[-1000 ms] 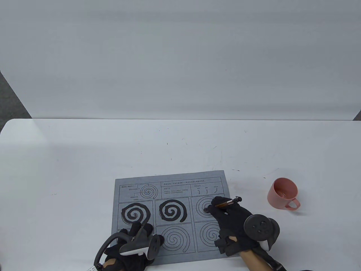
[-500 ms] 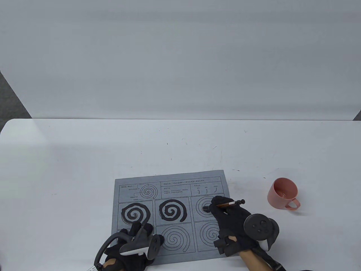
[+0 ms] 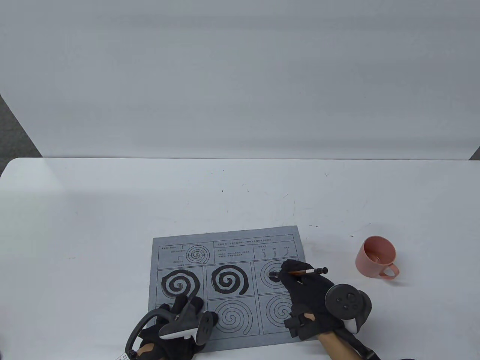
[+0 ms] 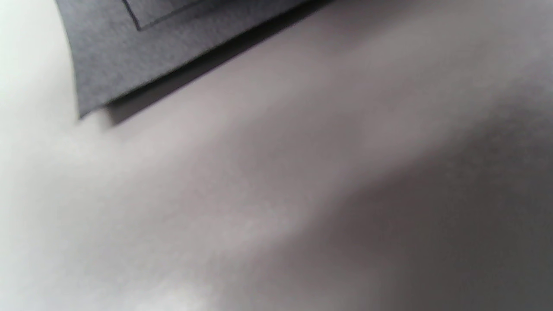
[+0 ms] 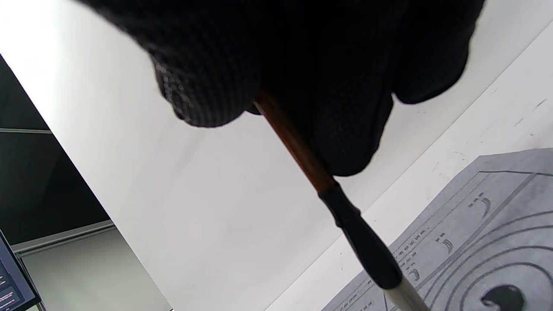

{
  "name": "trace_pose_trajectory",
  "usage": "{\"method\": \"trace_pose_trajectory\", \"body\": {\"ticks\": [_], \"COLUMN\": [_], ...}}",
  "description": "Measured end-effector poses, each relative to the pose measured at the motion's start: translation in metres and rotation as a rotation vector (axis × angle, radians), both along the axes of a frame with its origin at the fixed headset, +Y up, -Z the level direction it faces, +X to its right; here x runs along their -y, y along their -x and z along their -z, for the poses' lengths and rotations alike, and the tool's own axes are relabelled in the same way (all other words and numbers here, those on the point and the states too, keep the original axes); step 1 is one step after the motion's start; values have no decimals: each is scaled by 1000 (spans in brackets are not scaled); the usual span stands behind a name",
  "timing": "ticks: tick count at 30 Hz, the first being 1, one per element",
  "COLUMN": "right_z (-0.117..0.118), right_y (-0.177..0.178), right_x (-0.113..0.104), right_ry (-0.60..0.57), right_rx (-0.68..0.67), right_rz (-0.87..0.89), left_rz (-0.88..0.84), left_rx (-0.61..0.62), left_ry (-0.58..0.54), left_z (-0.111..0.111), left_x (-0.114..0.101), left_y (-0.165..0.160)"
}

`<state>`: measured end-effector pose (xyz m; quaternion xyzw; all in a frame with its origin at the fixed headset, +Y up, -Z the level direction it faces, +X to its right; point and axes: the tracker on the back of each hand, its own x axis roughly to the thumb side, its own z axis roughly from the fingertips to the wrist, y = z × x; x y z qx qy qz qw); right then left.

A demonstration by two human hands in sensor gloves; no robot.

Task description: Trace patterns on water writing practice cloth with Chinese brush

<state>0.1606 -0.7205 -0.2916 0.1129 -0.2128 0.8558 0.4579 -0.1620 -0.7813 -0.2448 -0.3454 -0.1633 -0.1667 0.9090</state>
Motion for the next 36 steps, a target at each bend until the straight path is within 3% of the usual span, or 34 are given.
{"method": "trace_pose_trajectory", "body": {"ticks": [36], "right_z": [1], "right_y": [-6], "right_x": [1], "right_ry": [-39], "right_rx": [40], "right_rz": [-66], "left_rz": [0], "left_rx": [0], "left_ry": [0], "left_z": [0], "left_x": [0], "left_y": [0]}}
